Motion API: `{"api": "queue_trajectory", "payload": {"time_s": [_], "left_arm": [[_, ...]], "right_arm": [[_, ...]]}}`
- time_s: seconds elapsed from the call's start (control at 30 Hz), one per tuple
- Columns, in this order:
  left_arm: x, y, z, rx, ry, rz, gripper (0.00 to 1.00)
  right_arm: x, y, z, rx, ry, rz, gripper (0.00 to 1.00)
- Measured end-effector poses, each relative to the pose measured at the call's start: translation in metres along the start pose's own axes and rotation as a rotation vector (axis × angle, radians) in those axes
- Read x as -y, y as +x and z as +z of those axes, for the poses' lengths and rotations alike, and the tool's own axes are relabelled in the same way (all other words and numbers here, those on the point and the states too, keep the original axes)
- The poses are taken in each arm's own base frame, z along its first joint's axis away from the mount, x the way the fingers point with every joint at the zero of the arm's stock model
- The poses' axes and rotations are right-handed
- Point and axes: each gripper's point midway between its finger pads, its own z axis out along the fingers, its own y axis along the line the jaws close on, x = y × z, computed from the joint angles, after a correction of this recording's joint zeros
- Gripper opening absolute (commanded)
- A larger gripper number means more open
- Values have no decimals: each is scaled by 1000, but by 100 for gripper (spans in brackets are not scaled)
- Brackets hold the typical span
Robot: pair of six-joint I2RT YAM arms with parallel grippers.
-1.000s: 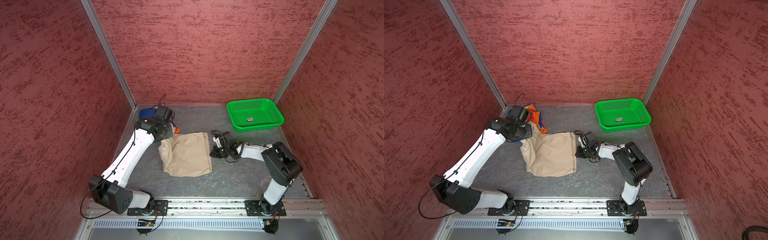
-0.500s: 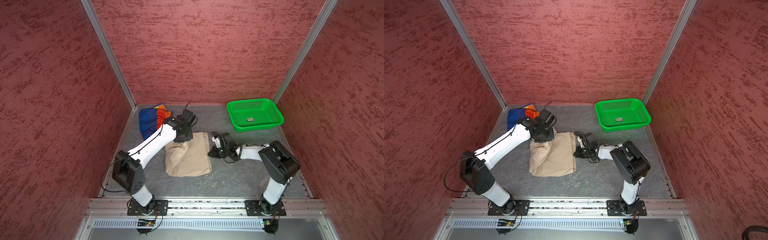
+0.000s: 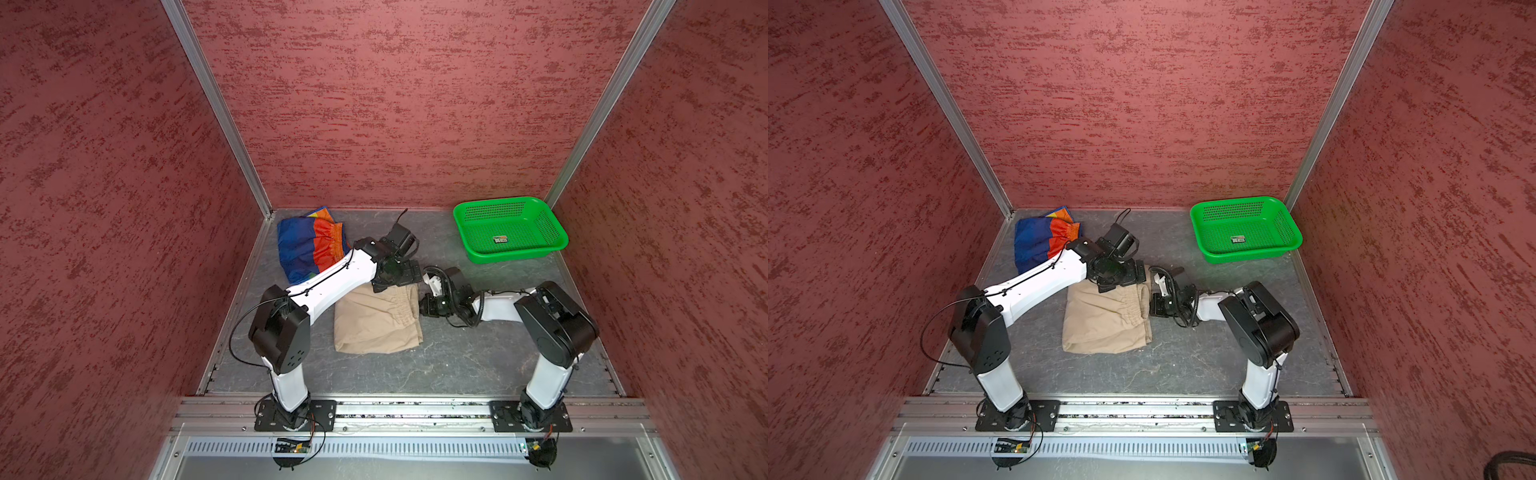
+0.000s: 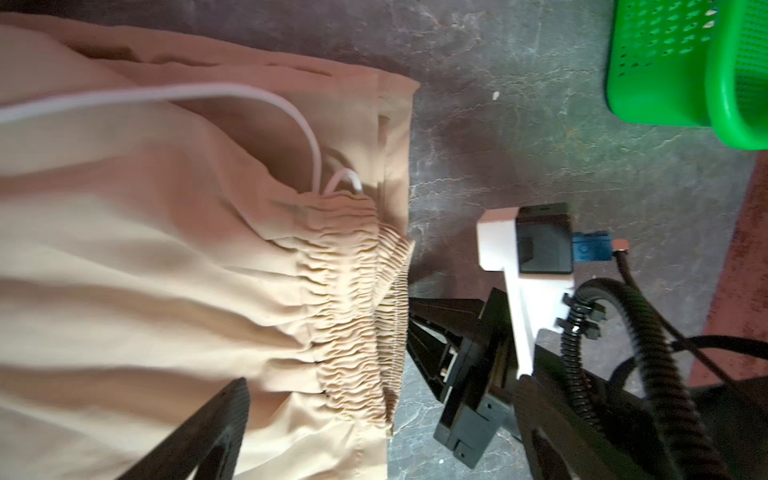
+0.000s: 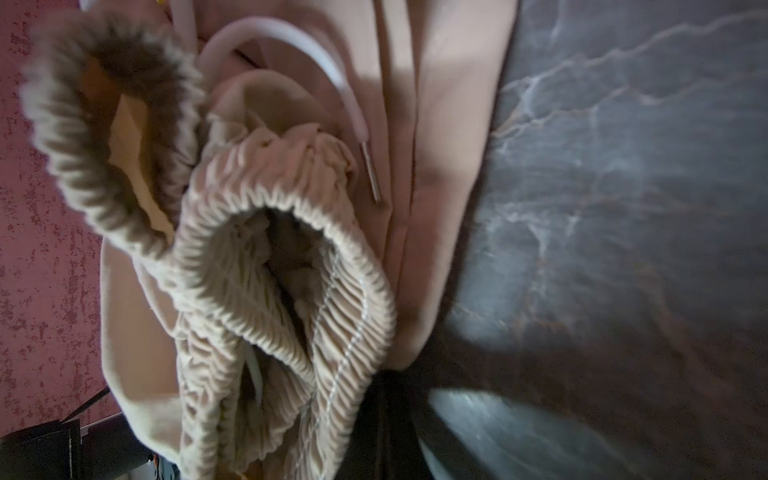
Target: Fold and stack the shorts
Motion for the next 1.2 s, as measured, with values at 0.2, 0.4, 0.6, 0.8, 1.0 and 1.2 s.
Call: {"api": "queue_trajectory", "payload": {"time_s": [0.2,0.4,0.6,0.8,1.0,1.2], "left_arm": [[-8,-7,-20,31,82,-25,100],[-97,-23,-84,203,62,-177,100],[-178,19,-62,153,-21,-299,100],[-211,52,-22,53,-14,-356,78],[-225,52,10,20,13,-394,64],[-223,47,31,15,58,-393,43]], "right_arm": [[21,-3,-21,36,106,9,0],[47,-8,-50,59,293,-3,5],[43,-42,-70,117,369,-36,9],[50,-61,-86,154,386,0,9],[54,-63,-93,163,393,25,9],[53,-66,-98,178,390,30,9]]}}
